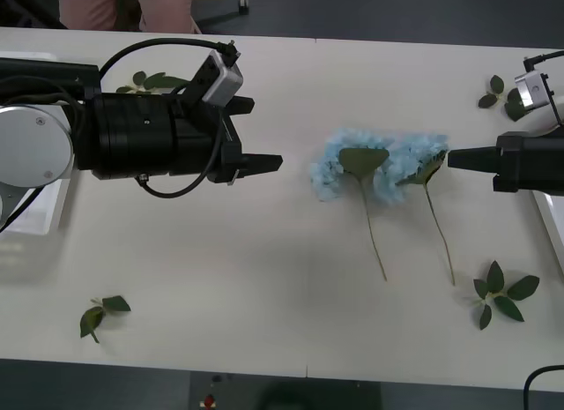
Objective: Put the red flowers into the right box and the blue flowers into the left box
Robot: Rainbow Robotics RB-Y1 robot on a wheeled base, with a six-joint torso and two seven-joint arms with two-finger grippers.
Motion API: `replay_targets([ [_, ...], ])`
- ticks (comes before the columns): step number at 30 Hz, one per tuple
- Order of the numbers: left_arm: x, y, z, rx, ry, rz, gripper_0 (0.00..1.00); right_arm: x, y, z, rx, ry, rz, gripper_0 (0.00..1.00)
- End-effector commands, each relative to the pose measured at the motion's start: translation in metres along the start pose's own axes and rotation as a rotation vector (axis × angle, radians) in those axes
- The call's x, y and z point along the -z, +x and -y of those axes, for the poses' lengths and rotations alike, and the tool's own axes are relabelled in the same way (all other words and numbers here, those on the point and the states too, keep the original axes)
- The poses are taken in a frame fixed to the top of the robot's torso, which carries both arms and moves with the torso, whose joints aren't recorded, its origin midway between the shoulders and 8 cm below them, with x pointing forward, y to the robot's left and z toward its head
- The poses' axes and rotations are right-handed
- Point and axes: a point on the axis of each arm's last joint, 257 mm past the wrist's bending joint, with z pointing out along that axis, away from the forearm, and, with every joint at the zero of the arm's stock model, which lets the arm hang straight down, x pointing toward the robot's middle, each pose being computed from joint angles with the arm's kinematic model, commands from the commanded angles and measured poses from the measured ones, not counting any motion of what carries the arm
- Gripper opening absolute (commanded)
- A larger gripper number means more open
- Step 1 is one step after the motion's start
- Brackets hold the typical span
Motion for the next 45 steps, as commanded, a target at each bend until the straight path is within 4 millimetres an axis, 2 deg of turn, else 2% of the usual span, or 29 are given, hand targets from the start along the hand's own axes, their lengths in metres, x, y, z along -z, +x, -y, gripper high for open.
replay_targets([
  [1,0.004,-0.027,-0.004,-0.069,-0.007,0.039,1.0,0.004,-0.019,-0.025,0.058,-0.072,0.042,0.0],
  [5,0.004,-0.027,-0.004,-0.069,-0.007,0.039,1.0,0.005,-0.013,-0.015,0.06,-0.04,0.03,0.0],
  [7,0.004,-0.027,-0.004,-0.069,-0.007,0.039,1.0,0.006,-0.003,0.0,0.053,0.015,0.001,0.0],
  [8,0.004,-0.027,-0.004,-0.069,-0.007,0.039,1.0,0.007,0.0,0.005,0.05,0.032,-0.006,0.04],
  [10,0.004,-0.027,-0.004,-0.069,-0.007,0.039,1.0,0.009,0.011,0.026,0.034,0.111,-0.04,0.87],
  [11,0.004,-0.027,-0.004,-0.069,-0.007,0.039,1.0,0.01,0.014,0.032,0.034,0.134,-0.05,1.0],
  [13,0.004,-0.027,-0.004,-0.069,-0.007,0.039,1.0,0.014,0.026,0.054,0.027,0.219,-0.096,1.0],
  [19,0.004,-0.027,-0.004,-0.069,-0.007,0.039,1.0,0.022,0.054,0.096,0.037,0.399,-0.223,1.0],
  [25,0.004,-0.027,-0.004,-0.069,-0.007,0.039,1.0,0.025,0.078,0.125,0.068,0.532,-0.344,1.0],
  [30,0.004,-0.027,-0.004,-0.069,-0.007,0.039,1.0,0.022,0.098,0.139,0.078,0.591,-0.423,1.0],
  [36,0.004,-0.027,-0.004,-0.069,-0.007,0.039,1.0,0.003,0.119,0.16,0.082,0.628,-0.448,1.0],
  [41,0.004,-0.027,-0.004,-0.069,-0.007,0.039,1.0,-0.015,0.125,0.166,0.12,0.655,-0.458,1.0],
  [45,0.004,-0.027,-0.004,-0.069,-0.007,0.039,1.0,-0.026,0.125,0.163,0.126,0.649,-0.446,1.0],
])
